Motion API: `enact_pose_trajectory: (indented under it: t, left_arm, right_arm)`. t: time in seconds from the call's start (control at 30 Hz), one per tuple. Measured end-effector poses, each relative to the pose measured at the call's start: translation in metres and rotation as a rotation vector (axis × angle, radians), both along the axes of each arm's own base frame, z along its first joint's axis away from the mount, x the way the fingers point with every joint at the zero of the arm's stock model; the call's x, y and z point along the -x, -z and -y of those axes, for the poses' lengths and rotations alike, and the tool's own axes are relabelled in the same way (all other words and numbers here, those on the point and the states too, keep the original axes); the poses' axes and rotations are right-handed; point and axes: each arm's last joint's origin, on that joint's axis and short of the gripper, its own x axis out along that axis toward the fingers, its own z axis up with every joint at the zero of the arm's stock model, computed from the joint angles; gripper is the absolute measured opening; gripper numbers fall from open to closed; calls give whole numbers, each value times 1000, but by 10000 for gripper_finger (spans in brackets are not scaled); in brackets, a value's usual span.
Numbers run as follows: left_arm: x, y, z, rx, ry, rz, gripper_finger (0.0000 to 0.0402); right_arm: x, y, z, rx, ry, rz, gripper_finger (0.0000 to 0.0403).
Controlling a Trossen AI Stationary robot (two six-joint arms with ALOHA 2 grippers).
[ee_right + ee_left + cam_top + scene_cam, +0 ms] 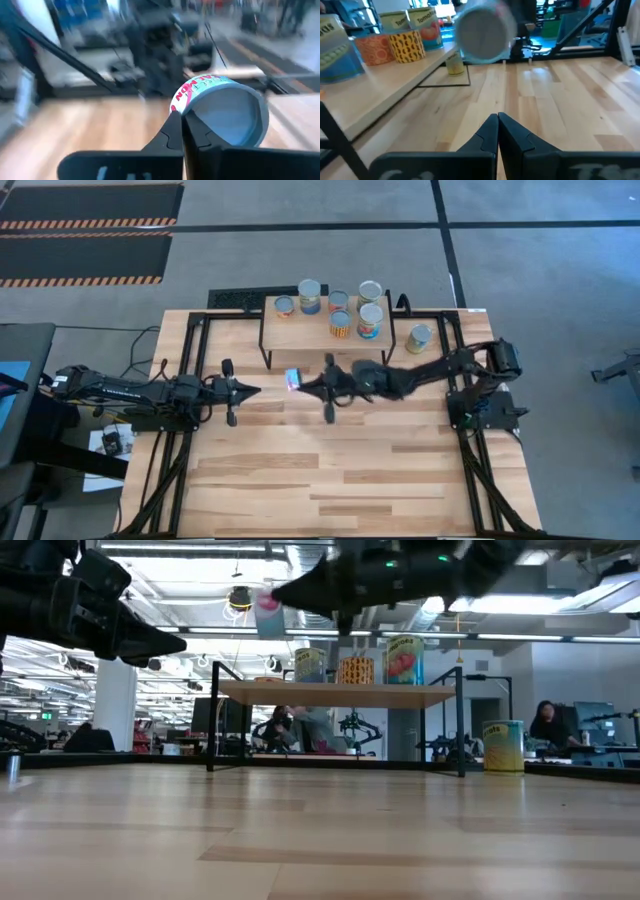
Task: Pick and place cans onto a shelf
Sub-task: Put the canned salmon on the shelf aligned with the canned pineapple
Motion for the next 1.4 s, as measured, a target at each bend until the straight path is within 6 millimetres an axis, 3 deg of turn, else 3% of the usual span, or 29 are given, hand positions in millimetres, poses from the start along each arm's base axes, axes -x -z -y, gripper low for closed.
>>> enact_pose_trajectory:
  t: [0.23, 0.43, 0.6, 0.87, 1.17, 1.4]
  left_arm:
    - [0, -3, -2, -66, -43, 22, 0]
    - [0, -3, -5, -43, -36, 26, 0]
    - [0, -4, -8, -11, -61, 36, 0]
    - [0, -3, -9, -10, -66, 22, 0]
    - [0, -1, -9, -11, -64, 10, 0]
    - [0, -2, -9, -14, -65, 12, 0]
  right_arm:
    - [-18, -60, 46, 172, 53, -325, 3]
    - [-40, -83, 82, 244, 30, -472, 3]
    - [-65, -78, 97, 317, -24, -610, 4]
    - [-89, -74, 112, 374, -71, -732, 4]
    - [-94, -61, 125, 415, -46, -805, 5]
    - [-94, -62, 126, 433, -48, -792, 11]
